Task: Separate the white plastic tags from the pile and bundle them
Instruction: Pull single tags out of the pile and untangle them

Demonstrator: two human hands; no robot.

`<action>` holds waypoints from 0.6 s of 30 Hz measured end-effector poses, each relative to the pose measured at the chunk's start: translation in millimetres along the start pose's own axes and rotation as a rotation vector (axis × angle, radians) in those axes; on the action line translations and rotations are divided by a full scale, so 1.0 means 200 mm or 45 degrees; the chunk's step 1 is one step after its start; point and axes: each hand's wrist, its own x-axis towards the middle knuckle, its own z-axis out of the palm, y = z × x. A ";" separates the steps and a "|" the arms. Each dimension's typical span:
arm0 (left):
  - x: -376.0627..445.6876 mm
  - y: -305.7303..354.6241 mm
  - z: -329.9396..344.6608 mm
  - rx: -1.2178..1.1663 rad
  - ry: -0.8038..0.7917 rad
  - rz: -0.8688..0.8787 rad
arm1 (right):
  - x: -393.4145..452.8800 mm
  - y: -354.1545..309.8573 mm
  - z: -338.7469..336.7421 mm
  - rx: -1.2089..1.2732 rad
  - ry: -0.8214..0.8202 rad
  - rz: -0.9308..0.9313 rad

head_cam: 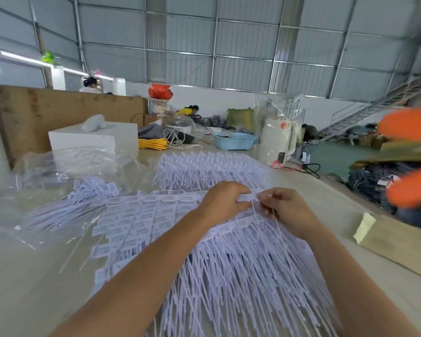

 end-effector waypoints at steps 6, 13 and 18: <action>-0.01 0.02 0.00 0.394 -0.152 0.154 | -0.01 0.01 -0.01 -0.162 -0.010 -0.119; -0.03 0.07 -0.02 0.177 -0.097 0.128 | 0.00 -0.02 0.00 -0.673 0.239 -0.580; -0.07 0.06 -0.04 0.022 0.002 0.141 | 0.00 -0.05 -0.16 -0.088 0.601 -0.173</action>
